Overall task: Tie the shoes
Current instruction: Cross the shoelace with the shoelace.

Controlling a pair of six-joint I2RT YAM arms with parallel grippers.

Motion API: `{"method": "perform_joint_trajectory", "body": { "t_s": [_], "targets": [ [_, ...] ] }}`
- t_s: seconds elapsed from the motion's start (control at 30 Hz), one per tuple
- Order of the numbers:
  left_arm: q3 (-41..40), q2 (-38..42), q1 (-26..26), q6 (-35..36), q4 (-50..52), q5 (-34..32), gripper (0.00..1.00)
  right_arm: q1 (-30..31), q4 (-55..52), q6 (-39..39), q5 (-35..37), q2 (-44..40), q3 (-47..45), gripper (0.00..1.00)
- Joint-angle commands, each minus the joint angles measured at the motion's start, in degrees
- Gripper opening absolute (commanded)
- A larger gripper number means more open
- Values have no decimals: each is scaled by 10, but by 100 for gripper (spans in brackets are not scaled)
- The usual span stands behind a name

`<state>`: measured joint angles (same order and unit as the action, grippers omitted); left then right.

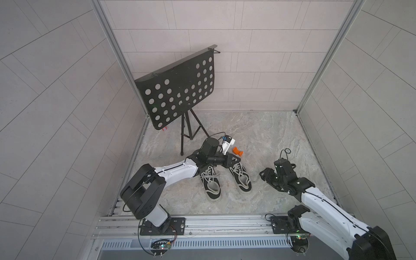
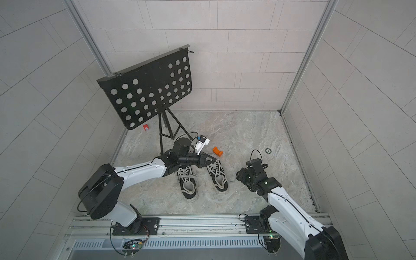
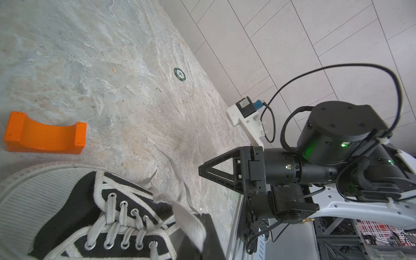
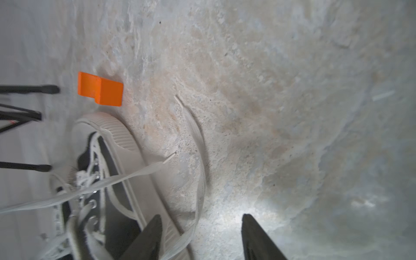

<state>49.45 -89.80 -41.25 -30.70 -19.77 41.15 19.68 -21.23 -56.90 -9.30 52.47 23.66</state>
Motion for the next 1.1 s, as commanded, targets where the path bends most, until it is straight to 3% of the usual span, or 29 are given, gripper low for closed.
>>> {"method": "perform_joint_trajectory", "body": {
  "t_s": [0.0, 0.43, 0.53, 0.6, 0.67, 0.87, 1.07],
  "targets": [
    [17, -6, 4, 1, -8, 10, 0, 15, -17, 52, 52, 54, 25, 49],
    [21, -5, 5, 13, 14, 11, 0, 55, 1, 109, 56, 231, 99, 39],
    [24, -7, 5, 18, 21, 12, 0, 66, -2, 114, 56, 251, 105, 32],
    [27, -10, 4, 22, 28, 12, 0, 69, -4, 118, 52, 258, 109, 18],
    [33, -13, 5, 28, 39, 13, 1, 69, -16, 120, 59, 248, 115, 1],
    [57, -31, 5, 61, 88, 23, 4, 67, -59, 147, 93, 139, 159, 0],
    [96, -67, 5, 100, 128, 61, 7, 67, -63, 189, 51, 87, 234, 0]
  ]
}}
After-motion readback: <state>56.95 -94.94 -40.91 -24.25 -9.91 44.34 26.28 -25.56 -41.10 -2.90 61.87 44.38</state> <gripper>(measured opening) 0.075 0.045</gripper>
